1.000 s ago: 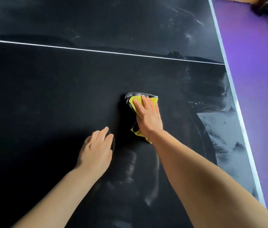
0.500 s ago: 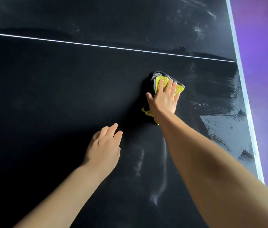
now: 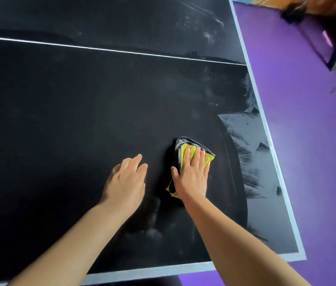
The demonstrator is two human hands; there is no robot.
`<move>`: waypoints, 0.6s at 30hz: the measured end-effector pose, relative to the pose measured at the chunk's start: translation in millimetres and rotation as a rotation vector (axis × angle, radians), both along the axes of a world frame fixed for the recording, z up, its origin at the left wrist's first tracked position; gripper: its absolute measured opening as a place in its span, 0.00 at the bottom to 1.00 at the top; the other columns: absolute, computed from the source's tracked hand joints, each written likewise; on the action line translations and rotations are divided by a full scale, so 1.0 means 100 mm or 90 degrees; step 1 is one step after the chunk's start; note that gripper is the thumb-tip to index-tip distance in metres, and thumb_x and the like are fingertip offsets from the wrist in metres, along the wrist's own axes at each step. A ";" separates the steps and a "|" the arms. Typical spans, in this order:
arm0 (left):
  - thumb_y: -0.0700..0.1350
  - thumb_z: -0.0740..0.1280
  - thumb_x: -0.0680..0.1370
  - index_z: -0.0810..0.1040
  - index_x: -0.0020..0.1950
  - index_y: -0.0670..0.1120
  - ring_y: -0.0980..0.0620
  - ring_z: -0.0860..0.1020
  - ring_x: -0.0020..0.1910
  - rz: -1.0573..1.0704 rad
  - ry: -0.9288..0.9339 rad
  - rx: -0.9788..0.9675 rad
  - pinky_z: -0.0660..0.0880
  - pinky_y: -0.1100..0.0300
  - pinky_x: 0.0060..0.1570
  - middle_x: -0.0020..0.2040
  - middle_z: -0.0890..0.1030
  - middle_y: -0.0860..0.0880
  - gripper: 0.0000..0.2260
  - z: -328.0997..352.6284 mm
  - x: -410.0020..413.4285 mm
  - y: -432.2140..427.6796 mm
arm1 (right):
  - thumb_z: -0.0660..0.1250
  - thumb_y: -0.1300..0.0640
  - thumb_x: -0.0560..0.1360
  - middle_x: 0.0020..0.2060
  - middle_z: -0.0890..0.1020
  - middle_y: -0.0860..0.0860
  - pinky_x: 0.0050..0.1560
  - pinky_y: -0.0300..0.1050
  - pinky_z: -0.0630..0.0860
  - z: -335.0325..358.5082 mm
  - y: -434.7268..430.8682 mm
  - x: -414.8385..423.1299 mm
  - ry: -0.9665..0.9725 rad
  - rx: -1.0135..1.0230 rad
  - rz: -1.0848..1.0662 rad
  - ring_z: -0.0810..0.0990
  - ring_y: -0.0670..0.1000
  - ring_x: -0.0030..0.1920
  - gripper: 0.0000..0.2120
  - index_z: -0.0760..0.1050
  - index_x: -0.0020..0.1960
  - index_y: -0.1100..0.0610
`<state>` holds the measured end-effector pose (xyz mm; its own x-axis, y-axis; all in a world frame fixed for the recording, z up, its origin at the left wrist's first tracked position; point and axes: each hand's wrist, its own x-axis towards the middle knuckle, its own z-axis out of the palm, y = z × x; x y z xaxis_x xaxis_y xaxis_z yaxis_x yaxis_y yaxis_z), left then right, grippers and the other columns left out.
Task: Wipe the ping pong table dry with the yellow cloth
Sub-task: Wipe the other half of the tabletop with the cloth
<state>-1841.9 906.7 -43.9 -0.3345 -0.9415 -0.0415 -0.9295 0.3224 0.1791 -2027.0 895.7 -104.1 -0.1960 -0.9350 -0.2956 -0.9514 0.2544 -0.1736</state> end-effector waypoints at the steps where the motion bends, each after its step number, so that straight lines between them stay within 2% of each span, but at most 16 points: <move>1: 0.42 0.82 0.53 0.82 0.46 0.42 0.43 0.81 0.48 -0.013 0.001 -0.001 0.78 0.51 0.43 0.54 0.81 0.41 0.23 0.00 0.00 0.10 | 0.53 0.40 0.82 0.79 0.40 0.56 0.76 0.54 0.34 0.01 0.19 -0.02 0.001 0.000 0.009 0.34 0.56 0.78 0.36 0.38 0.80 0.53; 4: 0.42 0.82 0.51 0.82 0.45 0.42 0.43 0.81 0.46 -0.044 0.000 0.004 0.79 0.51 0.41 0.53 0.82 0.41 0.24 -0.01 -0.04 0.38 | 0.53 0.40 0.81 0.79 0.40 0.55 0.75 0.52 0.33 0.02 0.75 -0.15 0.005 0.030 0.057 0.35 0.56 0.78 0.36 0.40 0.80 0.52; 8: 0.42 0.83 0.50 0.83 0.44 0.43 0.44 0.81 0.47 -0.066 0.009 0.022 0.79 0.51 0.41 0.53 0.82 0.42 0.24 -0.02 -0.15 0.63 | 0.52 0.39 0.76 0.78 0.58 0.58 0.77 0.54 0.46 0.00 1.37 -0.43 0.036 0.055 0.105 0.49 0.57 0.79 0.35 0.57 0.79 0.53; 11: 0.41 0.82 0.50 0.82 0.44 0.43 0.44 0.81 0.46 -0.091 0.022 0.026 0.79 0.51 0.41 0.53 0.82 0.42 0.24 -0.02 -0.26 0.71 | 0.53 0.39 0.75 0.76 0.63 0.57 0.77 0.52 0.46 0.04 1.53 -0.57 0.067 0.064 0.136 0.54 0.57 0.78 0.34 0.57 0.78 0.51; 14: 0.41 0.82 0.50 0.82 0.44 0.43 0.43 0.81 0.46 -0.092 0.031 0.022 0.79 0.51 0.41 0.53 0.82 0.42 0.24 0.03 -0.36 0.66 | 0.53 0.39 0.74 0.74 0.68 0.56 0.75 0.54 0.57 0.07 1.47 -0.61 0.077 0.066 0.147 0.59 0.56 0.75 0.33 0.60 0.76 0.50; 16: 0.41 0.82 0.50 0.82 0.43 0.43 0.44 0.81 0.46 -0.084 0.035 0.016 0.79 0.52 0.41 0.53 0.82 0.42 0.24 0.05 -0.41 0.58 | 0.52 0.39 0.75 0.74 0.67 0.56 0.75 0.55 0.56 0.05 1.34 -0.66 0.076 0.068 0.158 0.57 0.56 0.76 0.33 0.61 0.77 0.50; 18: 0.41 0.82 0.49 0.82 0.43 0.43 0.44 0.81 0.46 -0.074 0.032 0.010 0.79 0.52 0.40 0.52 0.82 0.42 0.24 0.06 -0.47 0.47 | 0.49 0.39 0.77 0.78 0.56 0.55 0.77 0.56 0.49 0.07 1.09 -0.74 0.056 0.057 0.165 0.45 0.55 0.77 0.33 0.55 0.79 0.50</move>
<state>-1889.0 953.4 -37.8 -0.4440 -0.8953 -0.0368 -0.8755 0.4247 0.2306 -2100.9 1004.3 -97.2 0.0171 -0.9283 -0.3713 -0.9971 0.0118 -0.0754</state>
